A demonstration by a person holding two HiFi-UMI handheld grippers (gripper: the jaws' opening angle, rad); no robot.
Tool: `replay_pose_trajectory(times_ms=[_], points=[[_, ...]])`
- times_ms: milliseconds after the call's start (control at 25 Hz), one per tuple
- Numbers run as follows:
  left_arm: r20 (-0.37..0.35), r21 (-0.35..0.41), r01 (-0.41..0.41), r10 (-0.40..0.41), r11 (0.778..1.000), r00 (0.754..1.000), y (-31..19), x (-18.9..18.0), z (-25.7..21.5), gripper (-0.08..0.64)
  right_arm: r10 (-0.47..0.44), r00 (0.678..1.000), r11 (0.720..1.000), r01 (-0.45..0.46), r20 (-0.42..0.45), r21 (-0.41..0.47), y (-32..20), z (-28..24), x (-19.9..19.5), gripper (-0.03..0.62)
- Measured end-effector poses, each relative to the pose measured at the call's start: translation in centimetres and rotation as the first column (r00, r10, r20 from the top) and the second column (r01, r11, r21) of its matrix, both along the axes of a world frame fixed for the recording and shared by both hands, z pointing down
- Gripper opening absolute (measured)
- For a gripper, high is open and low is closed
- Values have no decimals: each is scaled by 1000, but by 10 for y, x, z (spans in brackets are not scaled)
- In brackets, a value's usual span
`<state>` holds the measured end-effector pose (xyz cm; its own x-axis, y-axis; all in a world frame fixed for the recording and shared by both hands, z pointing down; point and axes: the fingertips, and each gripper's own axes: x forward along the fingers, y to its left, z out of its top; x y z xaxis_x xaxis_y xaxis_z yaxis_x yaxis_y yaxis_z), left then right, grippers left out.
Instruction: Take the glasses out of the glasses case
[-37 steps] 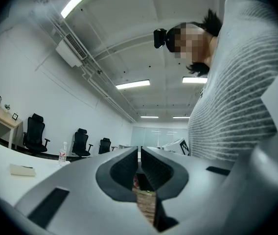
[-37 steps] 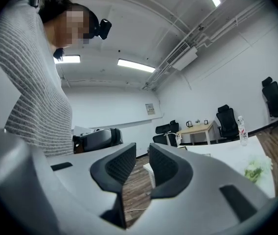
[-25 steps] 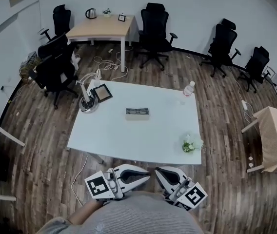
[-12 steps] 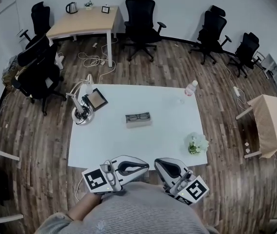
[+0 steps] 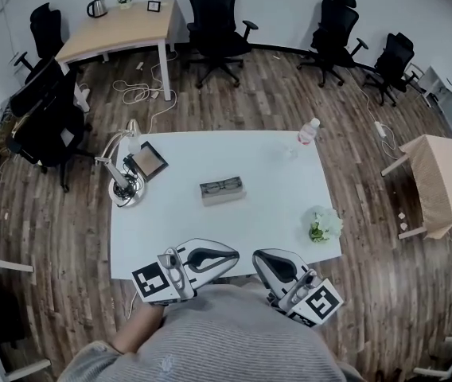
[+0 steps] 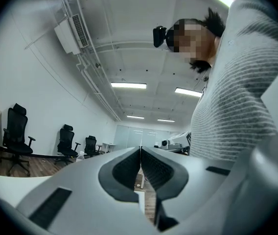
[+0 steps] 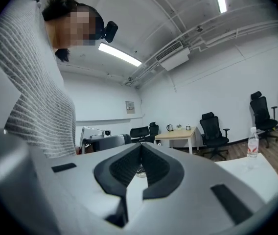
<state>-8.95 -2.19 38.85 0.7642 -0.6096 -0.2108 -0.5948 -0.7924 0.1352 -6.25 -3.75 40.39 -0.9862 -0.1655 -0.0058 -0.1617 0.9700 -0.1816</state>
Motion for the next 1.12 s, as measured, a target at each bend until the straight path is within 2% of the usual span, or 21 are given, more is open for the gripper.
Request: replay_pose_trajectory(times_ms=[360,600,680,760,1120], points=[[9,3,-30,30,1000,1000,-26,1,-2,14,61,998,998,-61,10,-13,-25,3,10,14],[33,-18,-4,4,1000,999,-40,-11,5,20,98,995,995,-98,-3,-4,-34,9,15,14],[46,-24,-1,2,1000,999,-47,-15,9,40,105,994,994,-105,-4,-8,-36,10,17,15],[66,-23,2,0,1000,998,-53,-18,11,98,109,994,994,-109,-1,-8,-37,9,17,14],[124,-14,6,-4,1000,992,-70,-33,18,103,115,993,993,-115,13,-2,-34,9,14,14]])
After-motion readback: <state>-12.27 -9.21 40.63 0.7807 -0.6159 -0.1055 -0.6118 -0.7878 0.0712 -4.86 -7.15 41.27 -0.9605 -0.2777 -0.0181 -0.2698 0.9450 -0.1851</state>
